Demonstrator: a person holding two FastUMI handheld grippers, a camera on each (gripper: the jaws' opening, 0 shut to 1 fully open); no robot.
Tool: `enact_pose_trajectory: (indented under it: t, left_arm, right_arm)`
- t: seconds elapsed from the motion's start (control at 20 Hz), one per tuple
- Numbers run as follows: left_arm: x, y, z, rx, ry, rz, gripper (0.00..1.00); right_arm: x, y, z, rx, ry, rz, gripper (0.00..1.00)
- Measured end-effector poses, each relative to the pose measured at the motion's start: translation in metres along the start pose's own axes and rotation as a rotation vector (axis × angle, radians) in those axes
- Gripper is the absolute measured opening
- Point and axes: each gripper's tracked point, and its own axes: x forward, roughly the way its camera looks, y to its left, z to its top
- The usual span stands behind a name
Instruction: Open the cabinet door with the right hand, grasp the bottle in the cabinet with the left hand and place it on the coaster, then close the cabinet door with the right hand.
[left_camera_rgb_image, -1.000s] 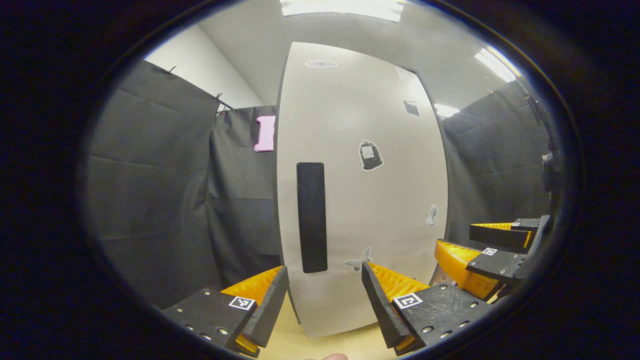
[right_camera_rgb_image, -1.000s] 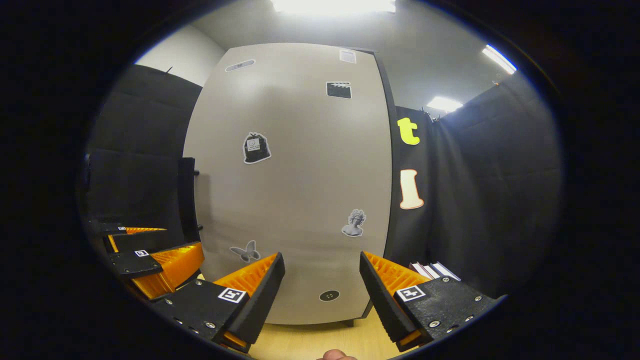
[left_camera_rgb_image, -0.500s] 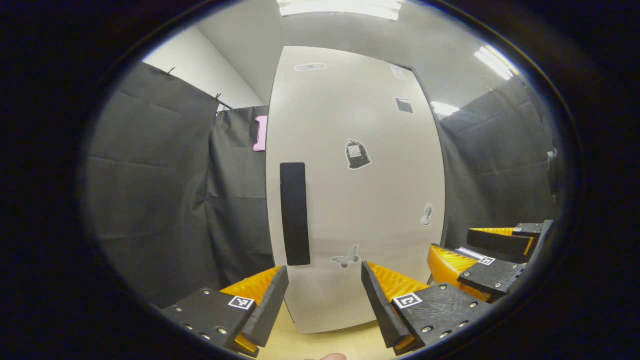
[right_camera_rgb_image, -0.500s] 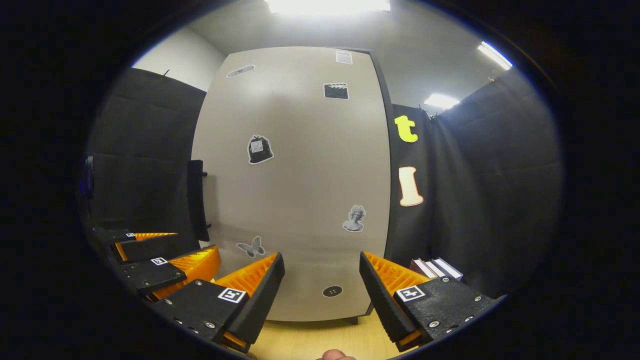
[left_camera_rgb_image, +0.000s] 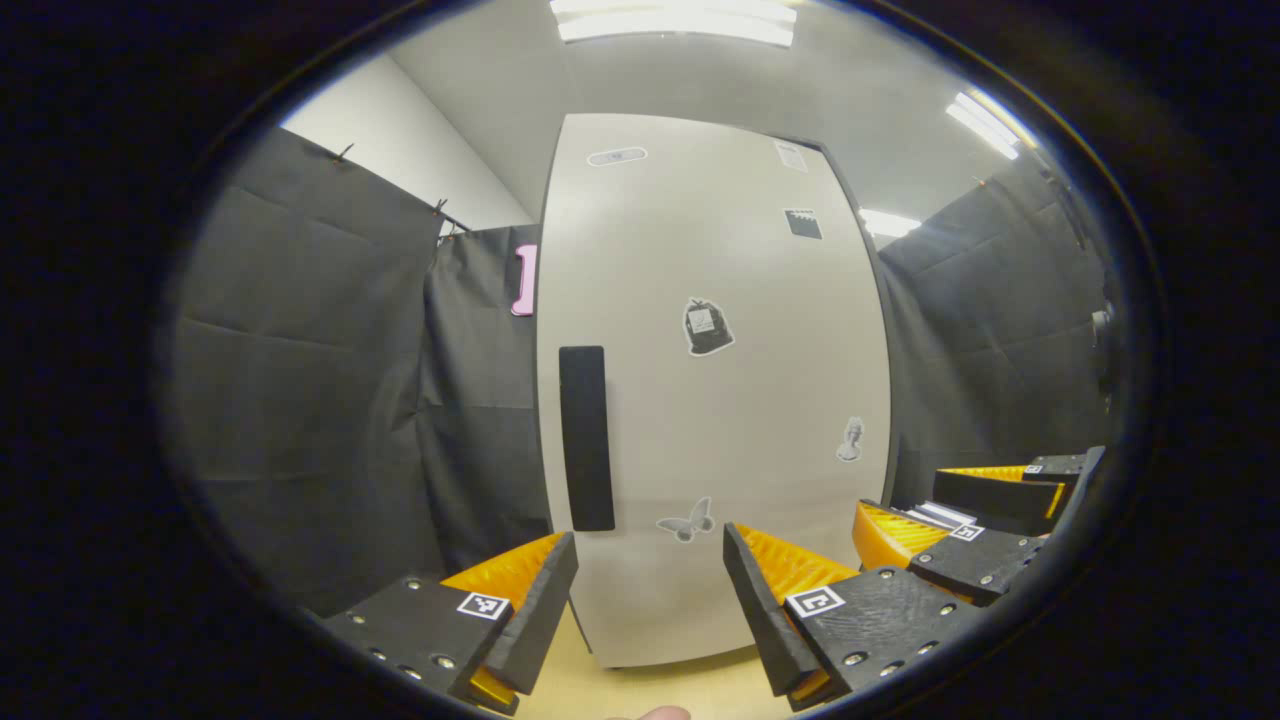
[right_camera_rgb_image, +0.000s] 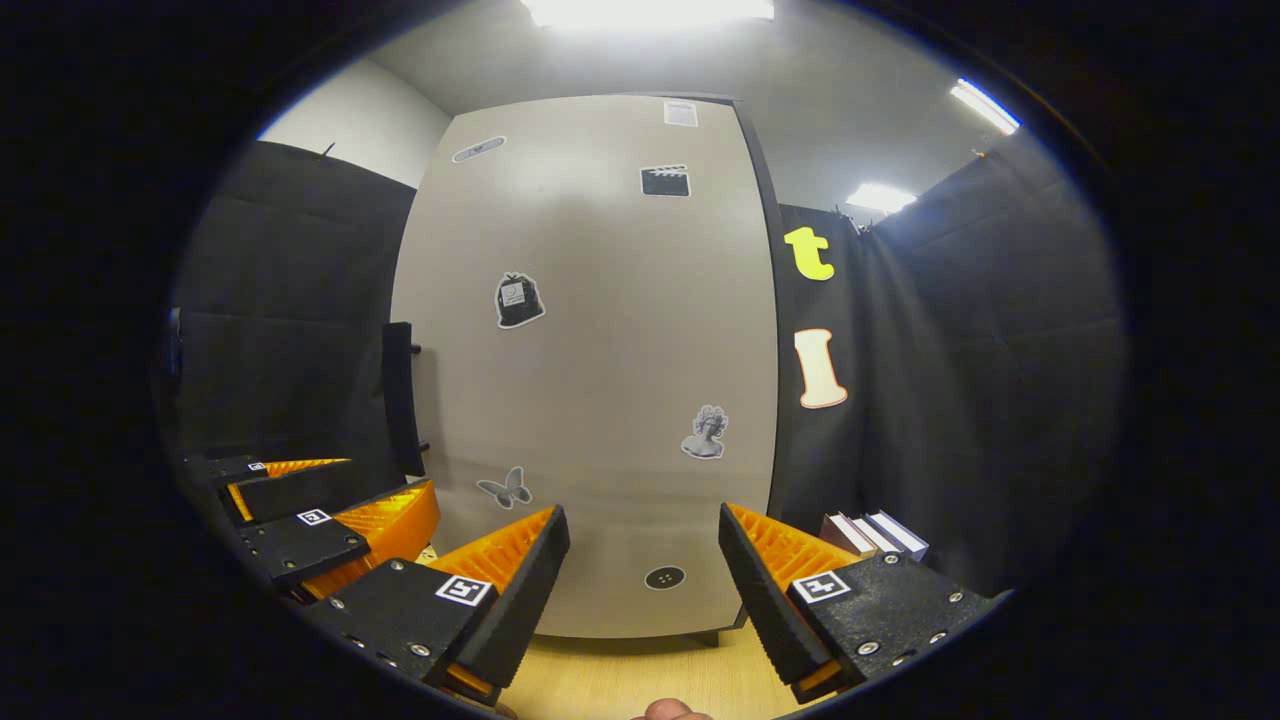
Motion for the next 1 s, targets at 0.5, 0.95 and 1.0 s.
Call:
enact_pose_trajectory:
  t: [0.5, 0.95, 1.0]
  left_arm:
    - [-0.007, 0.000, 0.000, -0.005, 0.001, 0.009, 0.84]
    - [-0.013, 0.002, 0.000, -0.008, -0.001, 0.024, 0.84]
    - [-0.013, 0.002, 0.000, -0.012, 0.001, 0.026, 0.84]
  right_arm:
    - [-0.003, -0.002, 0.001, -0.003, -0.007, 0.002, 0.93]
    - [-0.004, -0.003, 0.005, -0.010, -0.014, 0.004, 0.93]
    - [-0.004, -0.003, 0.005, -0.009, -0.011, 0.004, 0.94]
